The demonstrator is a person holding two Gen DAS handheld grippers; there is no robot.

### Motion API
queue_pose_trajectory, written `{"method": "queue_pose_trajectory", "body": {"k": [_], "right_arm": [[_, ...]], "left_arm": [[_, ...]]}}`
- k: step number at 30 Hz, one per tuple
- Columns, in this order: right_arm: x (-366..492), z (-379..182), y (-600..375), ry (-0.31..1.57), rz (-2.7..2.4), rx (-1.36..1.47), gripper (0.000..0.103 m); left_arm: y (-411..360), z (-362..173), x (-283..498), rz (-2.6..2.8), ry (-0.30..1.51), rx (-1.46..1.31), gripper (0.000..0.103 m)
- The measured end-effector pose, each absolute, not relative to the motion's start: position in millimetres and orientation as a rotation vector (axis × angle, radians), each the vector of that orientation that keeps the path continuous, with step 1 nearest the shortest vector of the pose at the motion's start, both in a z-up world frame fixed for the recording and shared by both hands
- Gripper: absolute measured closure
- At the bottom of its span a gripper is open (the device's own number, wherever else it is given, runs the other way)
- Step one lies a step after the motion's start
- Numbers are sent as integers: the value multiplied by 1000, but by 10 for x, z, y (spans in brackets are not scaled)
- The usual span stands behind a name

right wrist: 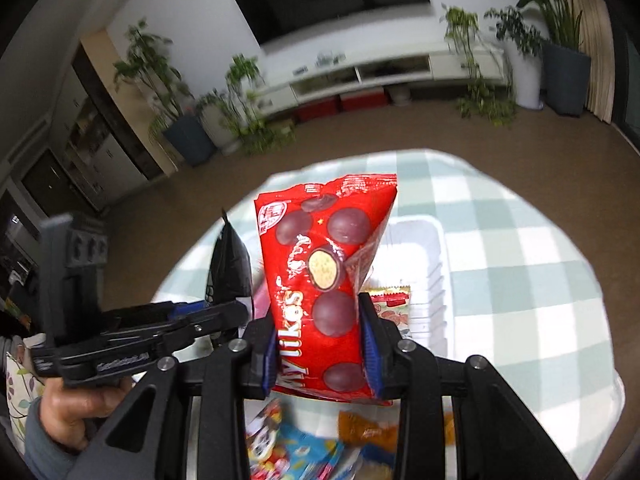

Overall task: Organize snacks
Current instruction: 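Carry both bags over the tray and open both tools to release them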

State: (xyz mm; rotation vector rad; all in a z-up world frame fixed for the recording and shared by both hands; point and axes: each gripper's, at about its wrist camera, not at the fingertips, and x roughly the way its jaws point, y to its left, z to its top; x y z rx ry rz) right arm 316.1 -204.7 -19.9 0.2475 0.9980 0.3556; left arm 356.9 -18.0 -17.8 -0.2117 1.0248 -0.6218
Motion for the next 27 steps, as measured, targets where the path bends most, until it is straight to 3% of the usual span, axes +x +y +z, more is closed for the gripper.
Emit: {"method": "queue_pose_trajectory", "body": {"k": [10, 27], "right_arm": [[3441, -706, -1933, 1092, 309, 180, 66], [3547, -849, -1864, 1105, 286, 127, 59]], "left_arm": [[-355, -575, 3838, -552, 1063, -172, 83], [-377, -654, 3764, -515, 1074, -154, 79]]}}
